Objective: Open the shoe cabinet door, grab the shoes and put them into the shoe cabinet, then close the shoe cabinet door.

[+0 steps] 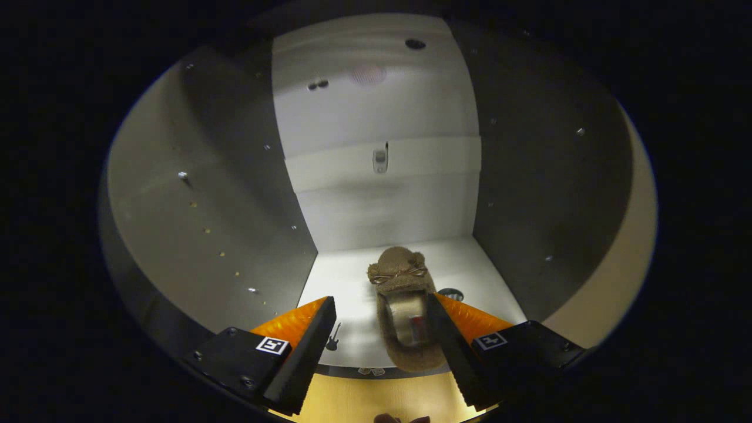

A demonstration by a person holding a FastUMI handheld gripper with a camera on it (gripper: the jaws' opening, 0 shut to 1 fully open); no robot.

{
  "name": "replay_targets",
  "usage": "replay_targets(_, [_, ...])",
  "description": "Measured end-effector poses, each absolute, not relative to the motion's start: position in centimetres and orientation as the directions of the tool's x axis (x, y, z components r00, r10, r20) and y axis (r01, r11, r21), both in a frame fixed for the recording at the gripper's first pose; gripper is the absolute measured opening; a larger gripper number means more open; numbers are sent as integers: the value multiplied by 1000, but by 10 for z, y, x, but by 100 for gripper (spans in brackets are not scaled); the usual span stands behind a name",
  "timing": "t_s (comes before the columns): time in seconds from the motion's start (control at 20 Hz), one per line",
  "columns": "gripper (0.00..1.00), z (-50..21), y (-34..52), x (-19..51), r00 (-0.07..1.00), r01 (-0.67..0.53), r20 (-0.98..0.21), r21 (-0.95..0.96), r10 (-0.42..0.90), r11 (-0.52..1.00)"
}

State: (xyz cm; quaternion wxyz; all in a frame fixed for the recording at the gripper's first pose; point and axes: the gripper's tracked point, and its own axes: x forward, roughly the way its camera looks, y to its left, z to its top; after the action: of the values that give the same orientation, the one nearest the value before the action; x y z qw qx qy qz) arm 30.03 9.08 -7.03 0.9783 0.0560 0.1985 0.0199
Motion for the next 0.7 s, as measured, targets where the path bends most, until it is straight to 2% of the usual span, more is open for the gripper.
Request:
replay_targets(0.2, [98,-19,89,244,972,-29,-232,84,48,996])
replay_targets(0.5, [98,24,91,144,997,-53,-62,-3,53,999])
replay_targets(0.7, [98,29,94,73,997,-82,-3,-53,82,995])
